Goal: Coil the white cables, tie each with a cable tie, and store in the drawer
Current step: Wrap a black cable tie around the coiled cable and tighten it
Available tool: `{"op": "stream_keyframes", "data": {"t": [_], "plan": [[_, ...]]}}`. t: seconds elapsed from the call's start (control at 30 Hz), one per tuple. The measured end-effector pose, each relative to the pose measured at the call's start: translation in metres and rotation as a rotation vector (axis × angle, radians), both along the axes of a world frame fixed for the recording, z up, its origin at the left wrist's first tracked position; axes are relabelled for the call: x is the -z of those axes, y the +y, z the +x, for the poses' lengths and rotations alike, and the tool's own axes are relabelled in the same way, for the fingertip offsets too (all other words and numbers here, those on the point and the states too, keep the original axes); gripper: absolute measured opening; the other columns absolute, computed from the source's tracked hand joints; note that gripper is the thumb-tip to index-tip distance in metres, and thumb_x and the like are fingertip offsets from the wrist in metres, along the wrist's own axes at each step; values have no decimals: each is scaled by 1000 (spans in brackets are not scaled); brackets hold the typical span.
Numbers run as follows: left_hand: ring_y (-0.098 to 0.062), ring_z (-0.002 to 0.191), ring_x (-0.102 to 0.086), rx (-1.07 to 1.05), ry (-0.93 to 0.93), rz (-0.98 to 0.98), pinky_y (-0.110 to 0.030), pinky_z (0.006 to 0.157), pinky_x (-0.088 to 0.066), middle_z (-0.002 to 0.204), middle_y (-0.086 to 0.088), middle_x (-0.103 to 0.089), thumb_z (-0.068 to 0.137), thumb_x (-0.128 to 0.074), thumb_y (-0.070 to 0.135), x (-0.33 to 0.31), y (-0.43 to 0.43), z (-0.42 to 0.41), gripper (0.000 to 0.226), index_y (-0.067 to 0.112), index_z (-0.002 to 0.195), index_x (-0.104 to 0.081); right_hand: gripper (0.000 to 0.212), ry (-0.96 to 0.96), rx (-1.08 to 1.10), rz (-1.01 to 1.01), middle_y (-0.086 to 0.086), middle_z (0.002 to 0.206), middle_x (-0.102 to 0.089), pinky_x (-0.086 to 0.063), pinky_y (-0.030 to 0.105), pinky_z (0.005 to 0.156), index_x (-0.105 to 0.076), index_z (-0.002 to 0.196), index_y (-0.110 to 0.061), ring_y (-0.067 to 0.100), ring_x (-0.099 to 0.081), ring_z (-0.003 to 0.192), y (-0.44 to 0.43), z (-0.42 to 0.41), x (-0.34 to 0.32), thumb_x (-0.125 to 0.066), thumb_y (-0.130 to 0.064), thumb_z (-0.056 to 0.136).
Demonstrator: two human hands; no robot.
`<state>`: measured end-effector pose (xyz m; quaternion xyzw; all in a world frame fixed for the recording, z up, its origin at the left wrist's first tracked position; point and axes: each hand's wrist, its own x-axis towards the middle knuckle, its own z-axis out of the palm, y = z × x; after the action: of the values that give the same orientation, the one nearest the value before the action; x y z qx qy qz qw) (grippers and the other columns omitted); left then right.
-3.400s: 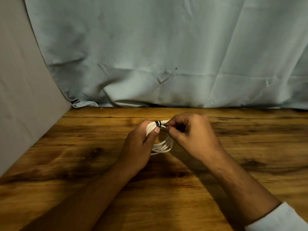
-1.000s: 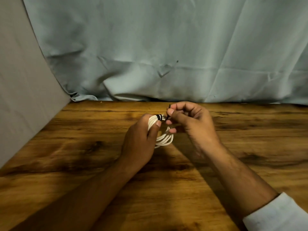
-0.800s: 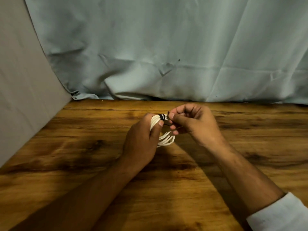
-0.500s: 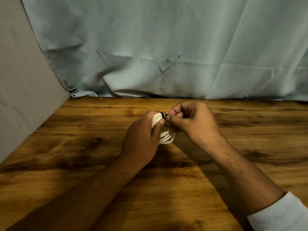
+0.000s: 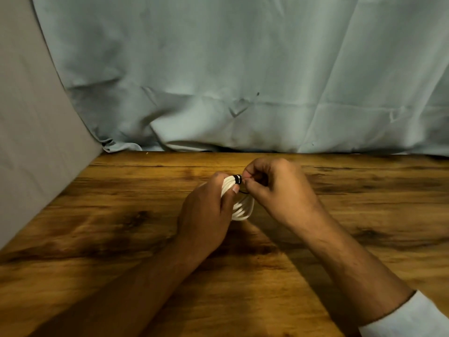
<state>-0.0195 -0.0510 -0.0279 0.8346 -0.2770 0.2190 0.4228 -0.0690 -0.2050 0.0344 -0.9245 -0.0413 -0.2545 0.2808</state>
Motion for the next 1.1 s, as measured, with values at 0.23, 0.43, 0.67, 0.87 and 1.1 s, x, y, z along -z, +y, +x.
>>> {"op": "stream_keyframes", "data": {"t": [0.23,0.43,0.67,0.87,1.1], "plan": [[-13,82,-65,30,35,-15,-45,68,-53,91,8,-68,97,-42,45,0,-1,-1,30,28,111,-61,9,-32,-44,56,-8,71,-73,-58,35,65,-75,82,-23,5,-68,67,3,4,0,-74,-17,89],[-7,75,-65,59,76,-124,-45,66,-53,83,8,-69,102,-49,41,-1,2,0,20,26,104,-63,12,41,-46,271,-10,63,-68,-47,22,56,-77,80,-23,0,-61,59,-7,7,6,-79,-15,88],[-12,77,-66,34,63,-78,-45,67,-53,85,7,-69,99,-44,47,-1,1,1,28,26,108,-61,13,10,-55,135,-8,68,-72,-56,31,59,-76,80,-22,7,-68,61,-10,5,2,-76,-12,88],[-11,76,-65,30,63,-87,-44,67,-53,84,7,-68,99,-44,47,-1,2,0,28,26,107,-61,10,-22,-120,129,-7,70,-72,-60,40,67,-76,84,-22,11,-70,67,-12,4,0,-75,-13,89],[-12,77,-65,64,59,-70,-46,68,-53,86,6,-68,99,-43,48,-2,2,-2,31,25,109,-61,11,-2,-129,43,-9,73,-71,-53,28,63,-77,87,-25,3,-65,66,-12,4,0,-76,-14,90]]}}
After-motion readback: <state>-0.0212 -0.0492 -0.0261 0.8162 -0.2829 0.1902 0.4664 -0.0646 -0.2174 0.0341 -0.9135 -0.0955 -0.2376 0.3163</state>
